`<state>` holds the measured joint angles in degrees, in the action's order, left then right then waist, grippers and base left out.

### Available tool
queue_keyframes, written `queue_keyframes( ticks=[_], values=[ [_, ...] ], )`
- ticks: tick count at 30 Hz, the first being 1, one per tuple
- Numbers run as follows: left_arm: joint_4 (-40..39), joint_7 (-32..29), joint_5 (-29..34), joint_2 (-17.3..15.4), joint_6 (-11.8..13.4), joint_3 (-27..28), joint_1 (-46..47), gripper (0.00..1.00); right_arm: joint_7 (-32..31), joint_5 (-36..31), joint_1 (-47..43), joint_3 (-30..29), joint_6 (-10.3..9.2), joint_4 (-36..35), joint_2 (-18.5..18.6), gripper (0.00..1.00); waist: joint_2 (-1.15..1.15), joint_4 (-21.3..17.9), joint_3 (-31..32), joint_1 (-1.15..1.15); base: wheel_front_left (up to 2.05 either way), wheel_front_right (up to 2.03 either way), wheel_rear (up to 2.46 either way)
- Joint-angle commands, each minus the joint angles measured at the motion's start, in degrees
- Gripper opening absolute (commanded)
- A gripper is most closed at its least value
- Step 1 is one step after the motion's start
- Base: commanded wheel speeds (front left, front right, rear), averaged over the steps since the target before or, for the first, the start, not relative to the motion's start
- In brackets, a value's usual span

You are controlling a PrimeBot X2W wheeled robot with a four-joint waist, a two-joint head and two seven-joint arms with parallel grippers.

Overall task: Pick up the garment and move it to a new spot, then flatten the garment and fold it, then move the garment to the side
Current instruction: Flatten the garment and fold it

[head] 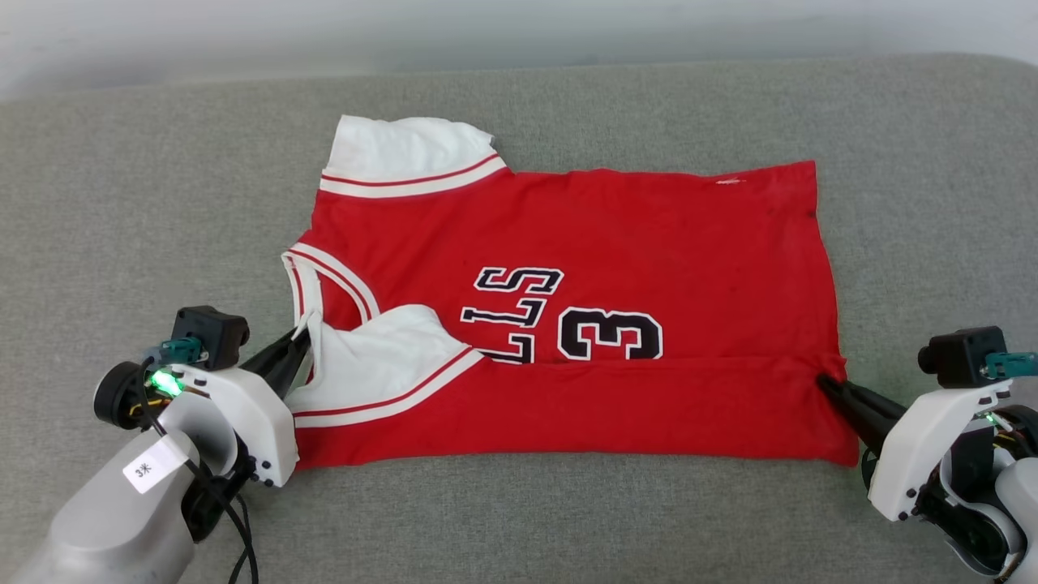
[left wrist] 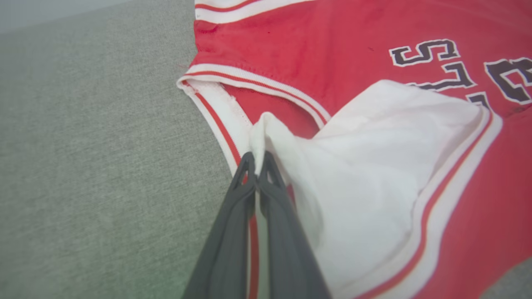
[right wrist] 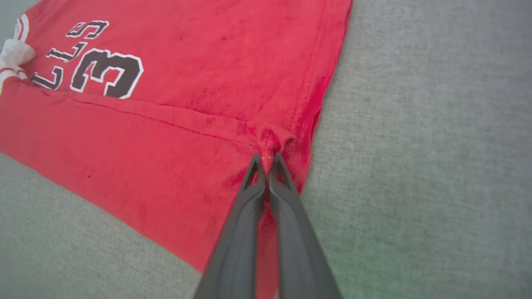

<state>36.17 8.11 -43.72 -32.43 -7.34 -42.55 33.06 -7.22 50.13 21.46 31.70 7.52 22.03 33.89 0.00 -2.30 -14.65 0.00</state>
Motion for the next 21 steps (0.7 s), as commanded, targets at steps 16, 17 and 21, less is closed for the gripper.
queue_keyframes(
  ticks=[16,17,21],
  values=[
    [-8.67,-9.02,-8.37,-6.85,-0.06,-4.33,5.56,1.00,4.57,0.12,-4.56,-5.49,-0.07,-2.08,0.50,1.00,0.00,2.71,7.84,0.00,0.00,0.00,0.00],
    [-9.79,-10.98,-9.61,-7.29,-0.06,-4.51,5.75,1.00,4.46,0.04,-4.89,-5.84,-0.06,-2.26,0.38,1.00,0.00,2.85,8.06,0.00,0.00,0.00,0.00],
    [-13.30,-20.07,-14.90,-8.41,-0.06,-5.02,6.95,1.00,3.86,-0.86,-5.80,-7.01,-0.06,-2.94,-0.30,1.00,0.00,3.33,8.63,0.00,0.00,0.00,0.00]
  ],
)
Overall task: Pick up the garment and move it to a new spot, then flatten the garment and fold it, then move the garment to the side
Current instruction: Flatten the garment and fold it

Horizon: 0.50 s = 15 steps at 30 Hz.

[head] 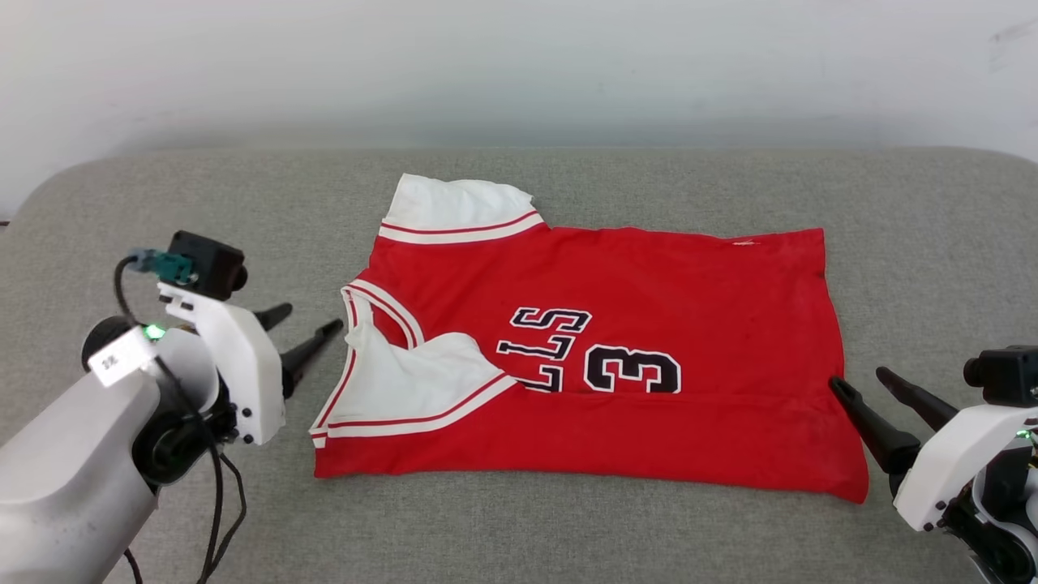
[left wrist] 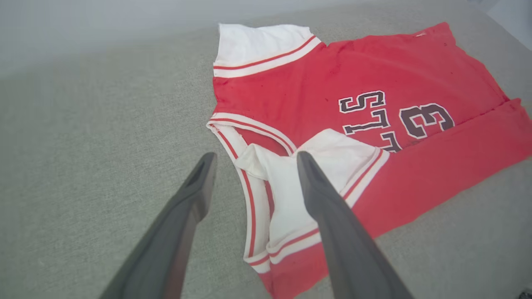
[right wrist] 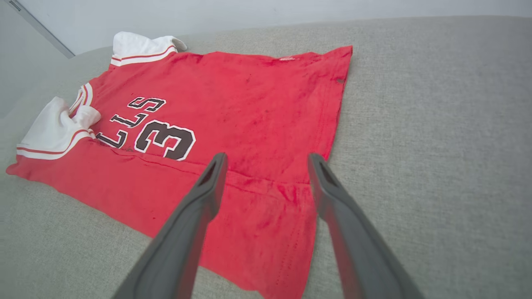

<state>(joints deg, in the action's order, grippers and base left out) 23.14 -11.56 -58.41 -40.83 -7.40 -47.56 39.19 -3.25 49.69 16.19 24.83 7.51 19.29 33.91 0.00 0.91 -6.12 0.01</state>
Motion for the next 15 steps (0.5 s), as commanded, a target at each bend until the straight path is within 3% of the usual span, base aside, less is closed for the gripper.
queue_keyframes(
  ticks=[1,9,15],
  values=[
    [-0.88,-2.90,-1.03,-0.29,0.00,-0.37,1.34,1.00,-0.28,-0.54,-0.84,-0.46,-0.06,-0.32,-0.48,1.00,0.00,0.25,0.23,-0.01,0.00,0.00,0.00],
    [-2.48,-19.77,-4.56,-0.08,2.23,-4.21,3.92,1.00,-2.26,-1.94,-1.66,-2.00,-0.05,-1.38,-1.89,1.00,0.00,0.26,0.48,-0.01,0.00,0.00,0.00],
    [0.27,-25.27,-4.78,0.69,3.05,-6.83,3.31,1.00,-3.25,-2.93,-1.20,-2.64,-0.05,-2.32,-2.92,1.00,0.00,-0.98,-0.61,-0.01,0.00,0.00,0.00]
  ],
)
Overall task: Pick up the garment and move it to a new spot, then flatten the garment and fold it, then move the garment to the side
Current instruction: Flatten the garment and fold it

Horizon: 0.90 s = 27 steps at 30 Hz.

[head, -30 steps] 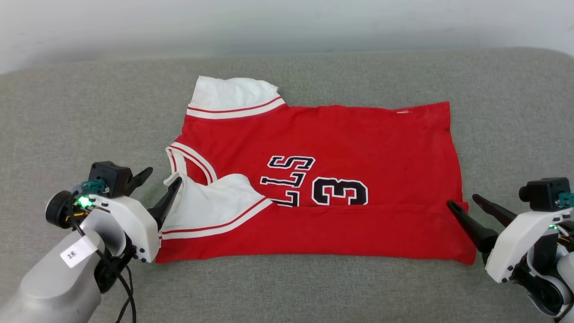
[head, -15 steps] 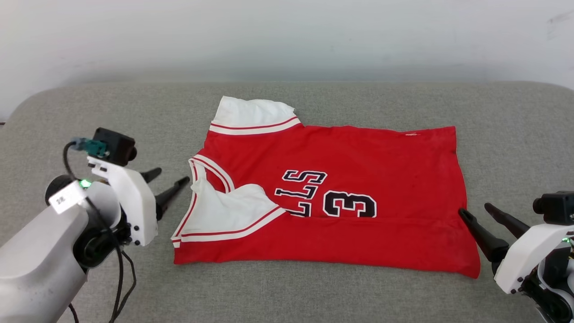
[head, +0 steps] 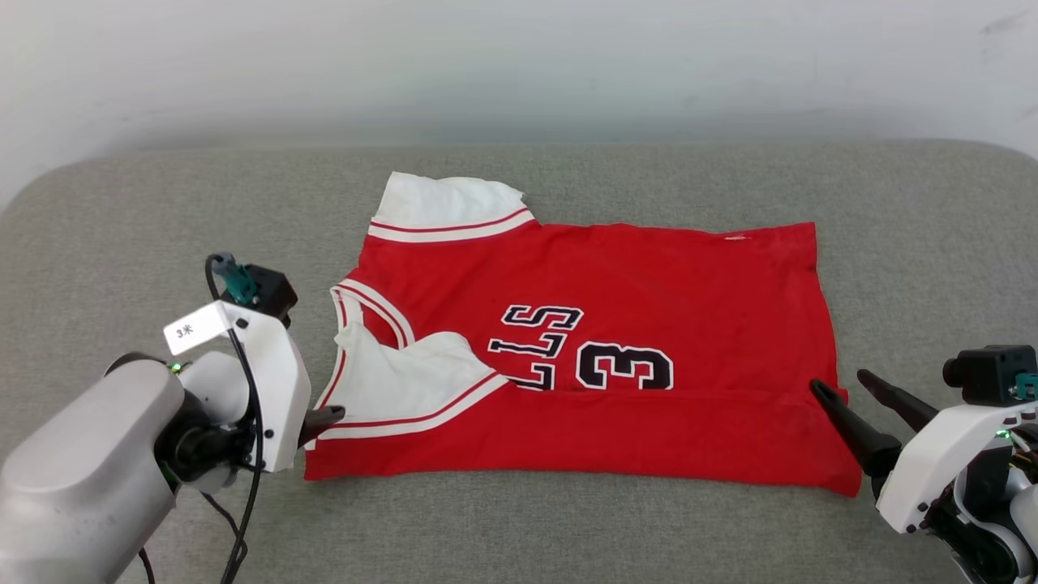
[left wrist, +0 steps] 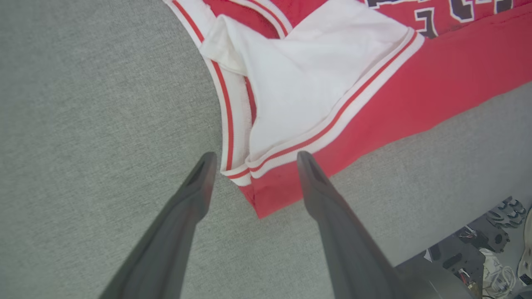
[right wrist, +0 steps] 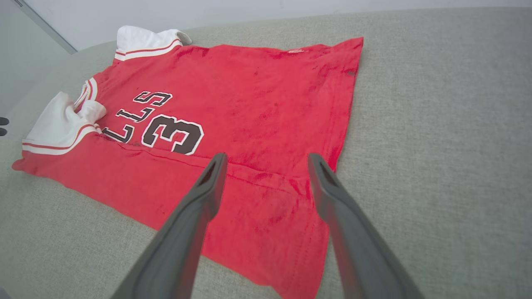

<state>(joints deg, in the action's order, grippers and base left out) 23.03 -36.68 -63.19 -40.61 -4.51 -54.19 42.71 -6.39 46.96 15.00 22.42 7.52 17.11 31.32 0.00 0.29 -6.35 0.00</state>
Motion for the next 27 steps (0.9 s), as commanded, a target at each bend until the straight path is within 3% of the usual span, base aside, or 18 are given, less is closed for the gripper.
queue_keyframes(
  ticks=[1,11,19,20,21,22,27],
  values=[
    [0.98,-0.42,-0.09,0.77,0.25,-0.48,-0.58,1.00,-0.14,-0.31,0.05,-0.36,-0.07,-0.22,-0.41,1.00,0.00,-0.55,-0.61,0.00,0.00,0.00,0.00],
    [9.27,0.13,1.70,2.54,-0.70,-3.41,-2.83,1.00,-0.83,-1.31,1.31,-0.79,-0.06,-1.02,-1.60,1.00,0.00,-2.47,-3.30,0.00,0.00,0.00,0.00],
    [15.21,1.70,0.56,6.06,-1.81,-4.83,-4.98,1.00,-0.80,-1.06,1.77,-0.92,-0.06,-0.96,-1.78,1.00,0.00,-2.86,-4.25,0.00,0.00,0.00,0.00],
    [15.22,1.86,0.69,6.64,-2.06,-5.23,-4.93,0.45,-0.63,-0.96,1.68,-1.38,-0.07,-0.96,-1.50,1.00,0.00,-2.63,-4.12,0.00,0.00,0.00,0.00],
    [15.05,2.46,0.56,7.17,-2.25,-5.16,-4.77,0.09,-0.55,-0.96,1.48,-1.75,-0.06,-1.01,-1.18,1.00,0.00,-2.35,-3.90,0.00,0.00,0.00,0.00],
    [14.95,2.74,0.18,7.60,-2.41,-4.98,-4.63,0.00,-0.60,-1.02,1.27,-2.15,-0.06,-1.21,-0.89,1.00,0.00,-2.14,-3.71,0.00,0.00,0.00,0.00],
    [13.57,6.17,1.37,6.37,-2.81,-4.79,-2.45,0.00,-1.91,-2.21,1.23,-4.43,-0.07,-2.98,1.76,1.00,0.00,-1.11,-2.32,0.00,0.00,0.00,0.00]
  ],
)
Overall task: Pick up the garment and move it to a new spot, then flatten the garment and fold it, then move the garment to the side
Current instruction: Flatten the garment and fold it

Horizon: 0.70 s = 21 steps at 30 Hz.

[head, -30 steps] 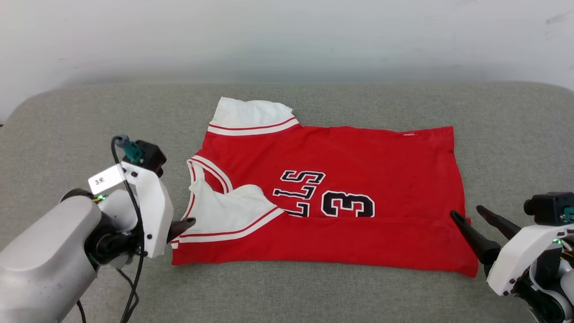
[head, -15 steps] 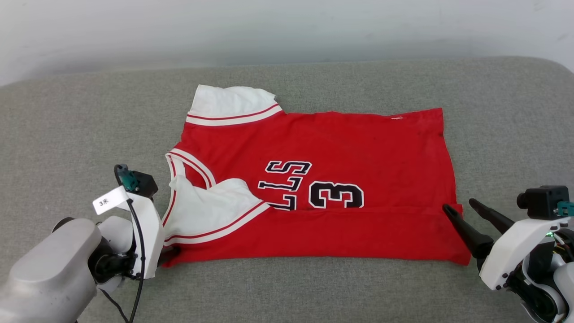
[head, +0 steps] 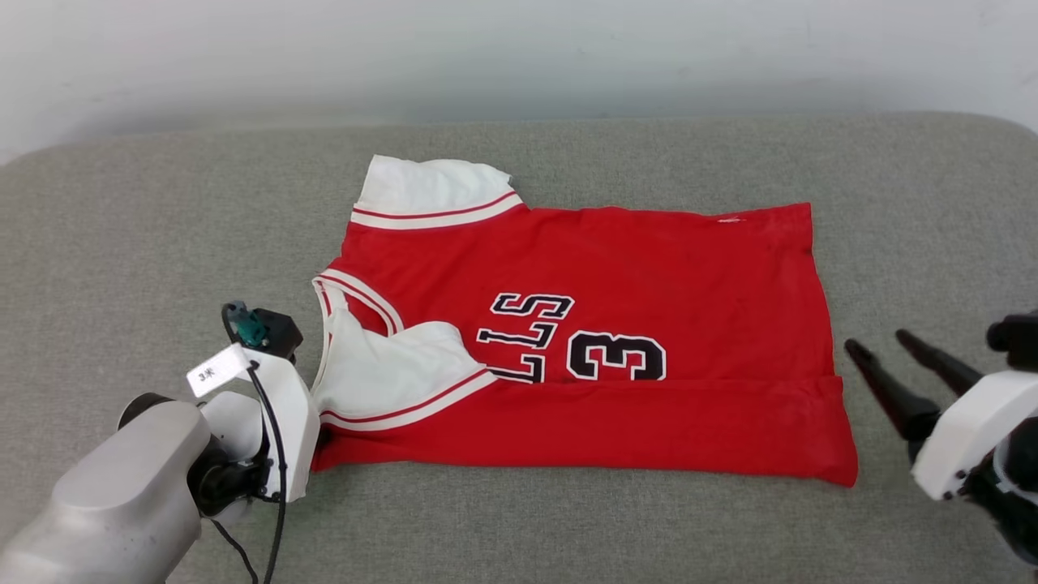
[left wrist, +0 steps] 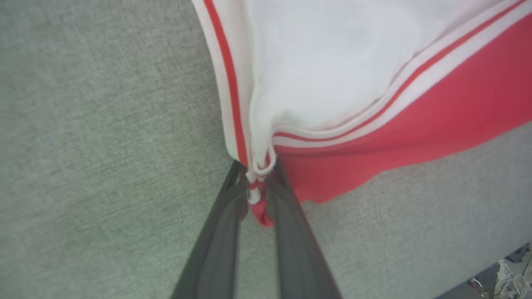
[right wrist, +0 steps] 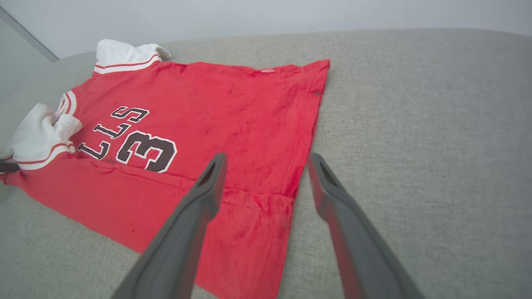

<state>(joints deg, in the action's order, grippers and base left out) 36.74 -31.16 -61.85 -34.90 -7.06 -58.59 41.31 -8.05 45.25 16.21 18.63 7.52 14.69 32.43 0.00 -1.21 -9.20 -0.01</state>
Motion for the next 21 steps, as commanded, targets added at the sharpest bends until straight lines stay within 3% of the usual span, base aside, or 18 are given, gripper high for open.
queue_keyframes(
  ticks=[1,7,13,16,21],
  values=[
    [-0.59,2.01,-0.03,0.46,-0.26,0.09,-0.65,0.00,-0.85,-0.85,0.27,-1.23,-0.06,-1.09,1.38,1.00,0.00,0.52,0.83,0.01,0.00,0.00,0.00],
    [-5.23,6.26,0.47,-1.58,-0.33,0.57,0.18,0.00,-9.18,-1.29,1.49,-4.53,-0.07,-4.86,5.74,1.00,0.00,1.75,2.22,0.01,0.00,0.00,0.00],
    [-9.95,8.02,1.41,-3.04,-0.35,0.13,-0.61,0.00,-24.83,1.08,0.85,-3.67,-0.06,-7.79,9.76,1.00,0.00,2.96,2.79,0.01,0.00,0.00,0.00],
    [-12.06,8.09,1.71,-3.43,0.21,0.06,-0.83,0.00,-32.49,2.27,-0.13,-2.87,-0.06,-8.38,10.69,1.00,0.00,3.57,2.53,0.01,0.00,0.00,0.00],
    [-14.16,8.15,2.19,-3.41,1.15,-0.16,-0.72,0.00,-37.14,2.75,-1.09,-3.17,-0.06,-7.40,8.69,1.00,0.00,4.40,1.72,0.01,0.00,0.00,0.00]
  ],
)
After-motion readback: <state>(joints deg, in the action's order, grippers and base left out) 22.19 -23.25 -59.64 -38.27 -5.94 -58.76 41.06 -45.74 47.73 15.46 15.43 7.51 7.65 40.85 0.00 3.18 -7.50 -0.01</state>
